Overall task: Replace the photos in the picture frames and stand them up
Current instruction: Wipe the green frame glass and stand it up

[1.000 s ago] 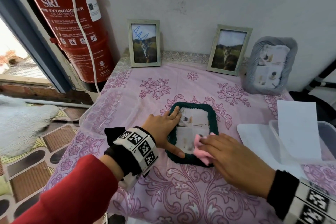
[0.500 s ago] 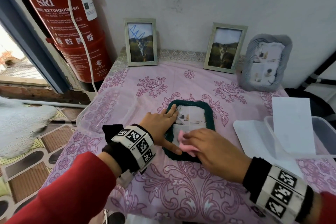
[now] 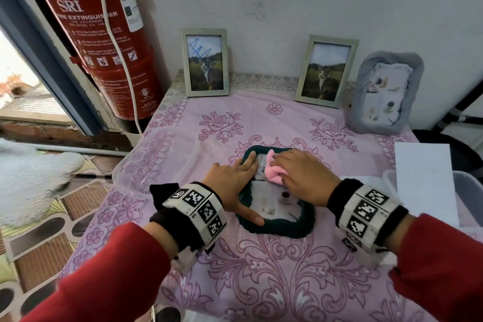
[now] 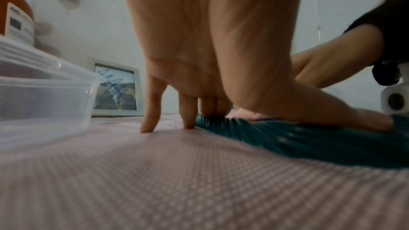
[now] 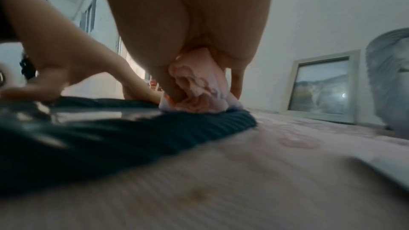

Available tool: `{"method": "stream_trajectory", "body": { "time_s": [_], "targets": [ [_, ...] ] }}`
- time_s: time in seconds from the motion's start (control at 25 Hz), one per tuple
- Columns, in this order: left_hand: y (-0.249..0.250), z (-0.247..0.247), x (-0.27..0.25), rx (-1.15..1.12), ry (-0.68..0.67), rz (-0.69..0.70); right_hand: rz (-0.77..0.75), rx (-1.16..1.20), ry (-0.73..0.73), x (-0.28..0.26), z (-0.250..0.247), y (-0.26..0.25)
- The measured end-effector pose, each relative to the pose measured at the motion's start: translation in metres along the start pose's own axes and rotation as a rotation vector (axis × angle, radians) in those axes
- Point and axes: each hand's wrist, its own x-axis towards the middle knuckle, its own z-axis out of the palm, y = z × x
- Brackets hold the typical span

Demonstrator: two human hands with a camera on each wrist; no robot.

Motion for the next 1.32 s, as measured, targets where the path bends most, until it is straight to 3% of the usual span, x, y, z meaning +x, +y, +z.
{"method": "stream_trajectory", "body": {
  "time_s": [0.28,0.44,0.64,0.76,0.96,1.12,1.2,1.32],
  "targets": [
    [-0.002,0.001,-0.001,-0.001,0.035,-0.005,-0.237,0.165,-0.027,-0.056,0.018,-0.031],
    [-0.001,0.0,-0.002,-0.007,0.022,0.001,-0.133,-0.01,-0.001,-0.079,0.012,-0.008],
    [-0.001,0.001,0.0,-0.014,-0.006,-0.004,-0.034,-0.111,-0.022,-0.039,0.004,0.012],
    [-0.001,0.001,0.0,-0.017,-0.023,-0.01,-0.026,0.044,0.019,-0.018,0.003,0.004],
    [0.002,-0.005,-0.003,-0.033,-0.056,-0.028,-0.077,0.187,0.02,-0.034,0.01,-0.002],
    [0.009,-0.008,-0.007,-0.052,-0.091,-0.052,0.108,0.318,-0.045,-0.042,0.004,-0.004],
    [0.012,-0.008,-0.011,-0.062,-0.101,-0.057,0.117,0.392,-0.074,-0.043,0.0,-0.005],
    [0.016,-0.012,-0.013,-0.033,-0.075,-0.057,0.093,0.561,0.088,-0.042,-0.002,-0.008]
  ]
}}
